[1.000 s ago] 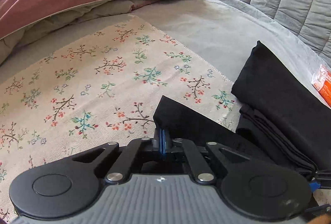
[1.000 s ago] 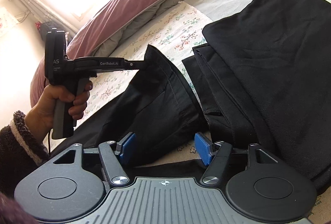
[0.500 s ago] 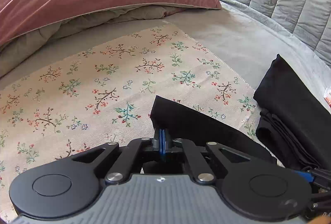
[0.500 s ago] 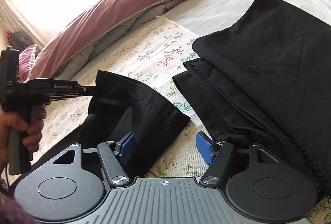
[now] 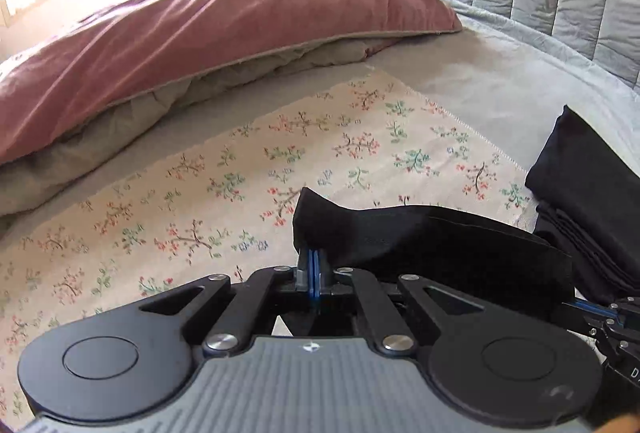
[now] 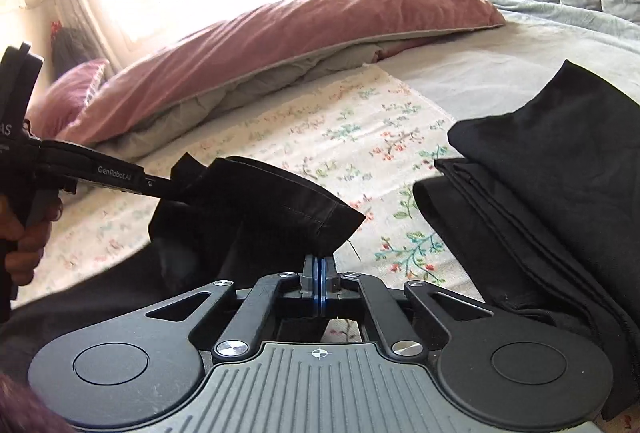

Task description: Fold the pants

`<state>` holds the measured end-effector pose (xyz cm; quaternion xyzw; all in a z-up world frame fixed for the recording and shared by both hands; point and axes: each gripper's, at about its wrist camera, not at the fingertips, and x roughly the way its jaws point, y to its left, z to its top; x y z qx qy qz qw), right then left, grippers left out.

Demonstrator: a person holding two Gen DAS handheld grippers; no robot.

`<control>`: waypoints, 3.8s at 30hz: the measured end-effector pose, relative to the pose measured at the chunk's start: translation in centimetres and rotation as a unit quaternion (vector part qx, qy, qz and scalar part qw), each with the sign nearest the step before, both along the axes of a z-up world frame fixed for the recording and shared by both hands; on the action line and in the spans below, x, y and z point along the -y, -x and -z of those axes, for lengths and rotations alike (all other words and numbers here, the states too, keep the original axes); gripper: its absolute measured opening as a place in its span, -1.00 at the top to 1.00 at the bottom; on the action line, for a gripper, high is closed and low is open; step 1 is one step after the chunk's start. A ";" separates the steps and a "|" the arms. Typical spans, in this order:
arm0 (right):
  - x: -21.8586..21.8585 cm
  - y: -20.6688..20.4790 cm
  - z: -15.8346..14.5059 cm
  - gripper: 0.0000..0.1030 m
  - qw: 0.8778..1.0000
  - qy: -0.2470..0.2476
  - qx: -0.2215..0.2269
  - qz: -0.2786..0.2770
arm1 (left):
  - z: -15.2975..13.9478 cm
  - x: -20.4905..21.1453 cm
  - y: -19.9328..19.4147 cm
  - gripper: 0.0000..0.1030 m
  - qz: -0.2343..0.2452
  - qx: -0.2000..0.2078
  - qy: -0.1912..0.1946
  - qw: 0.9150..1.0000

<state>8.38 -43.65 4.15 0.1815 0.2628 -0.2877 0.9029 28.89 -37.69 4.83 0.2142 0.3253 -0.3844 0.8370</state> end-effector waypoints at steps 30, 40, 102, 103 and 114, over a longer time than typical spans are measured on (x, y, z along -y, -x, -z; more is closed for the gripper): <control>6.5 9.4 -7.0 1.00 0.984 -0.069 0.112 0.121 | 3.5 17.0 2.2 0.82 0.100 0.118 -0.059 0.986; 7.8 7.4 -4.5 0.10 0.978 -0.142 0.134 0.072 | 2.0 14.1 2.0 0.82 0.090 0.125 -0.038 0.987; 2.3 2.8 -5.4 -0.27 0.997 -0.001 -0.031 0.068 | -2.8 -7.8 -1.5 -0.68 -0.035 0.054 0.008 0.998; 1.6 2.3 -5.1 -0.27 0.998 0.002 -0.037 0.057 | -2.7 -9.7 -1.4 -0.71 -0.045 0.051 0.009 0.998; -6.9 -6.7 2.0 -0.28 0.990 0.024 -0.091 -0.108 | 4.3 -25.5 1.6 -0.74 -0.152 -0.009 -0.033 0.988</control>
